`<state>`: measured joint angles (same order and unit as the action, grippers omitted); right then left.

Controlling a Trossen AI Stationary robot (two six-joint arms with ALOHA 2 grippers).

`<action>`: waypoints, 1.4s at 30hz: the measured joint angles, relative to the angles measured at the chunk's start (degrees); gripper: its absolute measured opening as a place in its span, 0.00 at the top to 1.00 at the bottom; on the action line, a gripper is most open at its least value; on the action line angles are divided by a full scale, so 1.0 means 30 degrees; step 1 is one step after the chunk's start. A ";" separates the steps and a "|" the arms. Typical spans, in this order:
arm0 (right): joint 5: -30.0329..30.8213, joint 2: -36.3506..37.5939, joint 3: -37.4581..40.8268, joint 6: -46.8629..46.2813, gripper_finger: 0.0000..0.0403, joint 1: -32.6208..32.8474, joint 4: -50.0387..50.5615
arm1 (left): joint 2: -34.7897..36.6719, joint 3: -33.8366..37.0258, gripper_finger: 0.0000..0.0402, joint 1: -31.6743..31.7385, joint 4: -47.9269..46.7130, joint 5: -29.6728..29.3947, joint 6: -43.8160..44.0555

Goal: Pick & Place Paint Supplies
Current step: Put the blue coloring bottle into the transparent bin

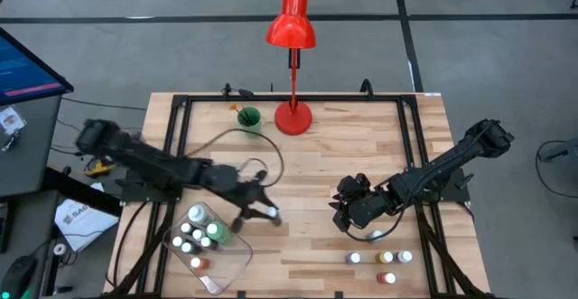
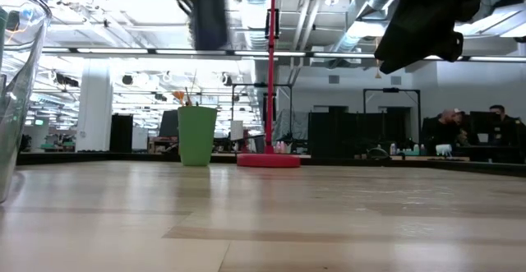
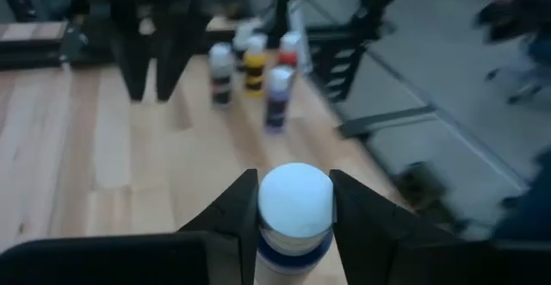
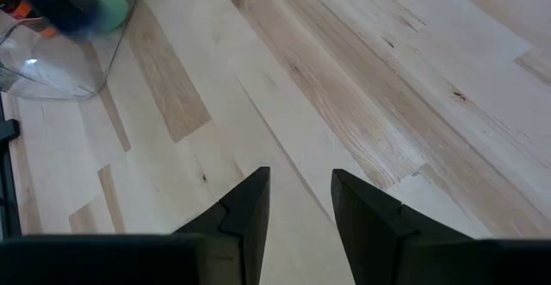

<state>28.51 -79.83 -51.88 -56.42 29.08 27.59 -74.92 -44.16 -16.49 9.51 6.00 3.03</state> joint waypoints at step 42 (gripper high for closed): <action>-0.0051 0.0000 0.0000 -0.0204 0.70 -0.0248 0.0071 | 0.0631 -0.0015 0.72 -1.5746 -0.6453 -1.1407 0.9193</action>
<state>28.36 -79.83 -51.88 -57.04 28.34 27.81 -73.03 -44.21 -63.72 -9.85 -28.22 30.61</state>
